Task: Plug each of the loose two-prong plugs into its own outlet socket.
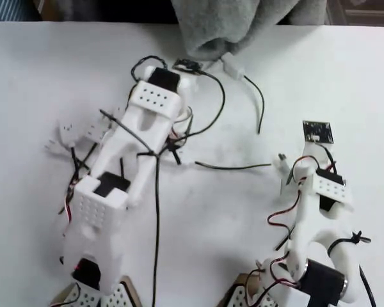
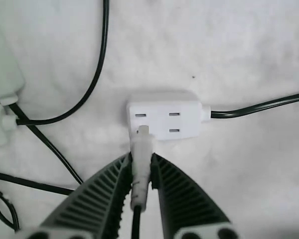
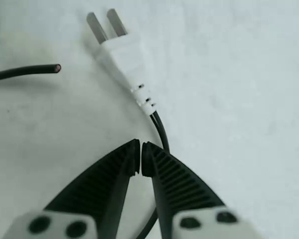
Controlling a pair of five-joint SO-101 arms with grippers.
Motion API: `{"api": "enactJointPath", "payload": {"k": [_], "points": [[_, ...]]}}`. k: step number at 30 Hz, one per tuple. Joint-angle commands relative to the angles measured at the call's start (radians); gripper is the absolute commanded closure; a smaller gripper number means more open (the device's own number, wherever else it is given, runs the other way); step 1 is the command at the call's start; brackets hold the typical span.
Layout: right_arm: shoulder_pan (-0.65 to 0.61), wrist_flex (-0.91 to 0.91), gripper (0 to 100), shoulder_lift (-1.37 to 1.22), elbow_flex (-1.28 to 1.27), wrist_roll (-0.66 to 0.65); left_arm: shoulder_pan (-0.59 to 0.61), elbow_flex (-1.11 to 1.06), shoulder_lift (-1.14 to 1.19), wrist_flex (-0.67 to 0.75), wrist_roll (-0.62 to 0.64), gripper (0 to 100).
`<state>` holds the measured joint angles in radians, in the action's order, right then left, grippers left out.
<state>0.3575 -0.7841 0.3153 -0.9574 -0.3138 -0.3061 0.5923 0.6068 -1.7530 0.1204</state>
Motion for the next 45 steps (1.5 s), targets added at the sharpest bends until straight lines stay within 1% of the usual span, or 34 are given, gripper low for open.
{"api": "enactJointPath", "payload": {"k": [1,10,18,25,30,36,45], "points": [[-0.004,0.012,97.8,0.018,0.0,-0.005,-0.01,0.026,-0.013,0.011,0.006,98],[-0.002,0.012,97.8,0.018,0.0,-0.005,-0.01,0.023,-0.01,0.026,0.006,98],[-0.001,0.012,97.8,0.018,-0.002,-0.005,-0.002,0.032,0.079,0.021,0.006,98],[-0.001,0.012,97.8,0.018,-0.002,-0.005,-0.001,0.032,0.071,0.023,0.006,98],[0.001,0.012,97.8,0.018,-0.002,-0.005,0.03,0.034,0.071,0.06,0.008,98],[0.001,0.012,97.8,0.018,-0.002,-0.005,0.054,0.034,0.071,0.066,0.003,98],[0.001,0.012,97.8,0.018,-0.002,-0.005,0.025,0.028,0.054,0.072,0.005,98]]}}
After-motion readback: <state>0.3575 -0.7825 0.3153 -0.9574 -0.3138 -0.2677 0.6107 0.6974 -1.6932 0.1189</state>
